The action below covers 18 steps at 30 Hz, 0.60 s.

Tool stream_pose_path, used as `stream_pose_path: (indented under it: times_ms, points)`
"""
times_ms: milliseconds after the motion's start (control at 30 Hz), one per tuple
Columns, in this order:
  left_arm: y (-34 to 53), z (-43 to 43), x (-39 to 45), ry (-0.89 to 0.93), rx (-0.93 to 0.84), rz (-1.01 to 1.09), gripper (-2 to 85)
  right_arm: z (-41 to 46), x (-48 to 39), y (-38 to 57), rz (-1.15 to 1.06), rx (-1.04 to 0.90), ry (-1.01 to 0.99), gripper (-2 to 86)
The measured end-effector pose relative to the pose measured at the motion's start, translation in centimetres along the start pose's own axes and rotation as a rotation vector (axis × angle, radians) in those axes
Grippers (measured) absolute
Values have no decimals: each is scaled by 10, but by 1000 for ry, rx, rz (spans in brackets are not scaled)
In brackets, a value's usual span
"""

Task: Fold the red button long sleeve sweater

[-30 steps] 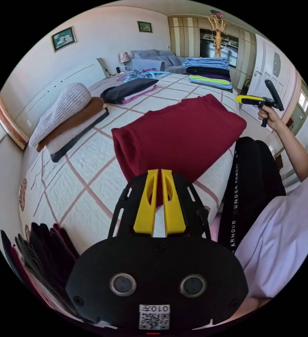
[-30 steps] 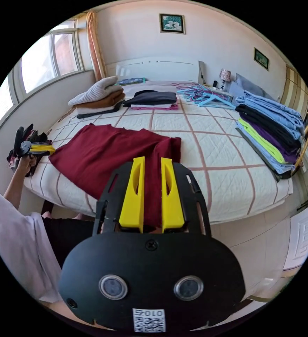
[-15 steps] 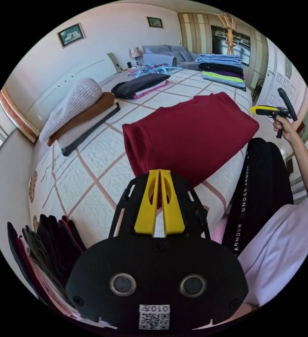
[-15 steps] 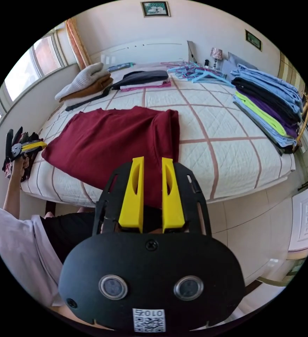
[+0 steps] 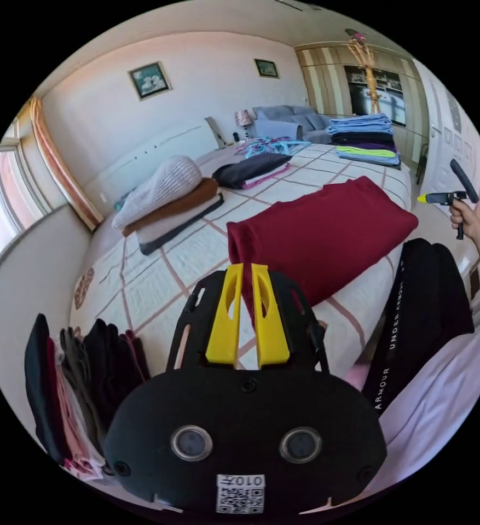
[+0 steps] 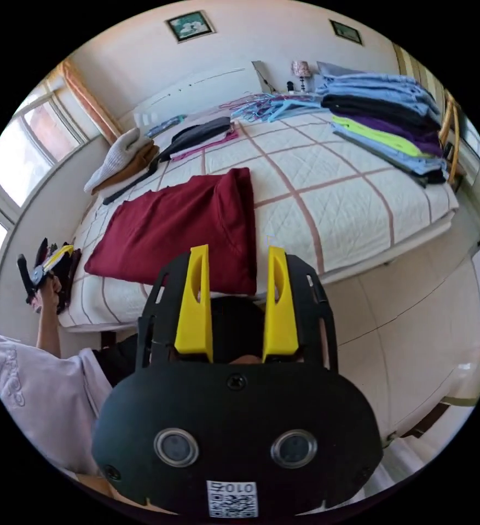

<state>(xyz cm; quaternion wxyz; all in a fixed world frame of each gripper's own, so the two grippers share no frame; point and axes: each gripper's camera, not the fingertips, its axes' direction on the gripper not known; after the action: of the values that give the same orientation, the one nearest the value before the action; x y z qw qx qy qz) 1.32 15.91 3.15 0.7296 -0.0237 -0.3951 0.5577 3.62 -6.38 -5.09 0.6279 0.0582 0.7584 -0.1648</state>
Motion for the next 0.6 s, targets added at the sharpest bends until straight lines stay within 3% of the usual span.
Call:
stream_pose_path:
  times_ms: [200, 333, 433, 600]
  points:
    - [-25, -6, 58, 166, 108, 129, 12, 31, 50, 18, 193, -19, -265, 185]
    - [-33, -9, 86, 200, 134, 179, 15, 51, 63, 19, 311, -61, -338, 196]
    - [-34, -4, 101, 320, 151, 197, 17, 64, 66, 28, 398, -51, -378, 189]
    - [-36, 7, 129, 348, 135, 273, 22, 80, 66, 38, 482, 49, -534, 145]
